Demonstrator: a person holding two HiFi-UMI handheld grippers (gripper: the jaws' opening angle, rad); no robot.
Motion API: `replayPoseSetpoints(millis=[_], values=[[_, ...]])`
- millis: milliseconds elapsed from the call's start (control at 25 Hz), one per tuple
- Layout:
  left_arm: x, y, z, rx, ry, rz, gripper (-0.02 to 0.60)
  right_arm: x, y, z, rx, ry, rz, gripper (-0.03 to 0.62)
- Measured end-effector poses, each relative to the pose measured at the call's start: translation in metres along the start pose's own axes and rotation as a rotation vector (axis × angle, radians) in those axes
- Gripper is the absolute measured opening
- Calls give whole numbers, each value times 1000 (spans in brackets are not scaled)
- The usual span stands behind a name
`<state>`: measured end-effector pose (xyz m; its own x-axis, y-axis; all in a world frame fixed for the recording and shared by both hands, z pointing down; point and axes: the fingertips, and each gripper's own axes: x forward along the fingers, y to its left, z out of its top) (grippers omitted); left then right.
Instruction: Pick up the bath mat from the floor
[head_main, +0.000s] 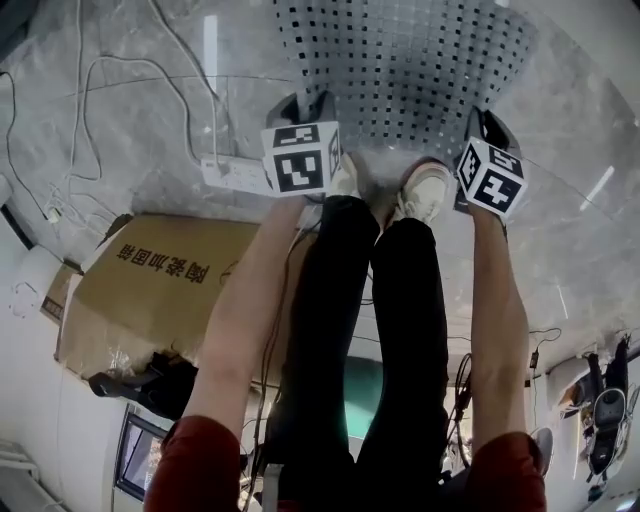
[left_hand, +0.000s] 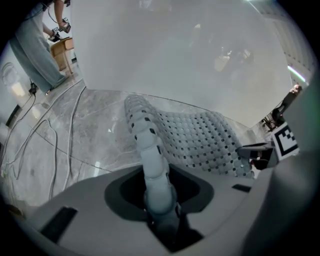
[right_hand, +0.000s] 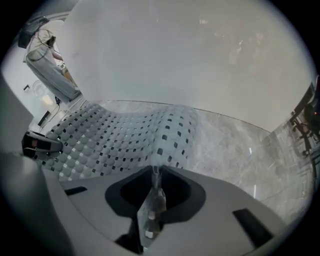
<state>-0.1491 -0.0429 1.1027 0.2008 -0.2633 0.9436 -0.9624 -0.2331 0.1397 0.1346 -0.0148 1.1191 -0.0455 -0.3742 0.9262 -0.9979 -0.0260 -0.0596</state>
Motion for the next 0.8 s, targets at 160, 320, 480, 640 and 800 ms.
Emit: replayPoseSetpoints(millis=[160, 320, 480, 640, 800], values=[[-25, -17, 11, 19, -6, -12, 118, -29, 9, 16, 5, -20, 10, 63], [-58, -31, 23, 42, -21, -18, 114, -65, 19, 32, 18, -49, 19, 58], [-101, -41, 39, 21, -46, -15, 110, -114, 27, 55, 18, -96, 25, 58], [-154, -49, 55, 14, -61, -4, 109, -169, 34, 82, 15, -139, 31, 58], [-211, -62, 78, -37, -81, -23, 107, -228, 40, 108, 25, -176, 41, 57]])
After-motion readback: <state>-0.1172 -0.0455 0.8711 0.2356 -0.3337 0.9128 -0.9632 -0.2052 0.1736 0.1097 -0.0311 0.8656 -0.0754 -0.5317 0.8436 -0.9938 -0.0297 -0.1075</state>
